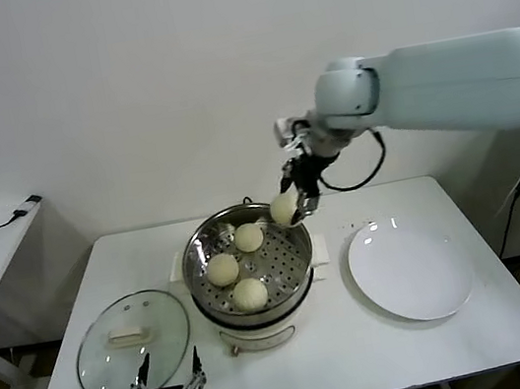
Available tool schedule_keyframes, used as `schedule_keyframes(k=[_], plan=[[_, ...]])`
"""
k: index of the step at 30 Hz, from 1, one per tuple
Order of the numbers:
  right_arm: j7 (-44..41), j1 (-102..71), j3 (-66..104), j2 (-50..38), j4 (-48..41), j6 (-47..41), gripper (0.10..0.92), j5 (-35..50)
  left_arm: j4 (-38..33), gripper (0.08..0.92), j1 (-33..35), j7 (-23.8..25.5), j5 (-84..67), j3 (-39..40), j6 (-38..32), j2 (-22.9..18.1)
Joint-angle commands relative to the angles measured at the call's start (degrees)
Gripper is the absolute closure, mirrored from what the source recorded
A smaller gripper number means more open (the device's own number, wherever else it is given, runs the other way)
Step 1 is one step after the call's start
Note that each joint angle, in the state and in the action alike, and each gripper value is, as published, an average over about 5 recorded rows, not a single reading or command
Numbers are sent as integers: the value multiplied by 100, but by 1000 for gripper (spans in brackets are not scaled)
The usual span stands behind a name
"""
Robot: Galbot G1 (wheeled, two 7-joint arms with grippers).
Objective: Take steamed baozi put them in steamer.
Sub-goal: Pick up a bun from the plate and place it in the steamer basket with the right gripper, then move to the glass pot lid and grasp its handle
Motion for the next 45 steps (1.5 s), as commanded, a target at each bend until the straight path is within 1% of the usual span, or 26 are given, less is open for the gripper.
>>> schedule_keyframes(k=[1, 5, 10, 20, 25, 31, 34, 37, 40, 43, 45], plan=[[659, -915, -21, 674, 113, -591, 338, 8, -2, 177, 13, 8, -12, -14, 6, 7], [723, -1304, 1, 618, -165, -627, 338, -372, 27, 177, 12, 7, -19, -23, 4, -1], [765, -1632, 120, 516, -418, -619, 338, -620, 41, 177, 10, 4, -20, -16, 0, -15], [837, -1936, 383, 468, -634, -587, 338, -711, 65, 177, -1, -2, -15, -13, 1, -30], [721, -1944, 446, 452, -683, -399, 333, -701, 50, 177, 19, -9, -15, -24, -5, -30], [279, -1640, 510, 299, -761, 94, 223, -640, -13, 177, 36, -5, -15, -27, 24, -36], [217, -1525, 832, 61, -802, 276, 205, -394, -58, 177, 40, 9, -18, -35, 52, -34], [459, -1579, 1478, -316, -810, 299, 203, 45, -94, 177, 40, 19, -23, -56, 53, -23], [947, -1803, 2347, -725, -809, 345, 203, 317, -127, 177, 25, 26, -44, -67, 66, -4], [1599, -2117, 3152, -1106, -807, 505, 202, 235, -191, 177, -15, 33, -82, -69, 152, 5], [1966, -2375, 3577, -1395, -771, 611, 203, -45, -246, 177, -50, 27, -86, -74, 241, 7]])
